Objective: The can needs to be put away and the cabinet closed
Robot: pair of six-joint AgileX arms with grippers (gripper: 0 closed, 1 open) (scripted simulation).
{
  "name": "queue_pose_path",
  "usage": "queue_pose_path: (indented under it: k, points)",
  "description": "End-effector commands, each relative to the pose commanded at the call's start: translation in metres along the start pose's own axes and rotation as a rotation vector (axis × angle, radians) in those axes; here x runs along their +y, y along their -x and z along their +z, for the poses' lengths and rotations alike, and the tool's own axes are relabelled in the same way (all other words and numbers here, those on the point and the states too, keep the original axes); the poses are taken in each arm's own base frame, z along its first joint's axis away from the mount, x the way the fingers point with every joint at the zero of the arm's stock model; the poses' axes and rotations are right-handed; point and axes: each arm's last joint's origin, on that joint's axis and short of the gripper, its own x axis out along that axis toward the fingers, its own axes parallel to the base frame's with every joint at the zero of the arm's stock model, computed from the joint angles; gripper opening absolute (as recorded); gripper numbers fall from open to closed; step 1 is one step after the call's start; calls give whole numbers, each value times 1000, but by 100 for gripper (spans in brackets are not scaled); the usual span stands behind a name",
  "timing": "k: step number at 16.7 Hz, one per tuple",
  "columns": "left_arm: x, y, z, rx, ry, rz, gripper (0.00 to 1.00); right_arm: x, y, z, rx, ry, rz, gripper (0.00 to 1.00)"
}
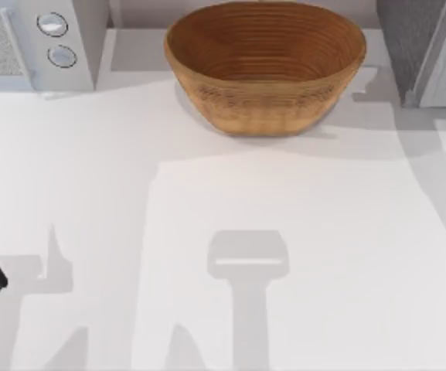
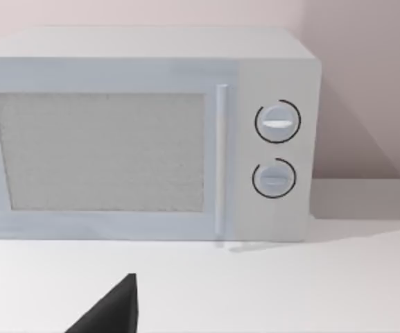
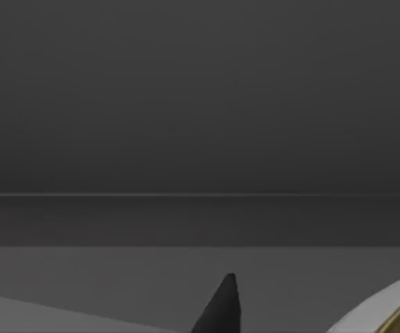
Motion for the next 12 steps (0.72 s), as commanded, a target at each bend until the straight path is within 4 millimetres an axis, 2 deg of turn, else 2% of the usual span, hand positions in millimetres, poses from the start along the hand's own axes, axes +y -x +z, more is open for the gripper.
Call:
queue_pose_path:
  k: [2,4,12]
  points:
    - [0,0,0,0,0,0,100,0,-3,1,3,1,0,0]
    - [0,0,0,0,0,0,100,2,-15,4,12,3,0,0]
    - [0,0,0,0,0,0,100,4,-94,31,3,5,-5,0]
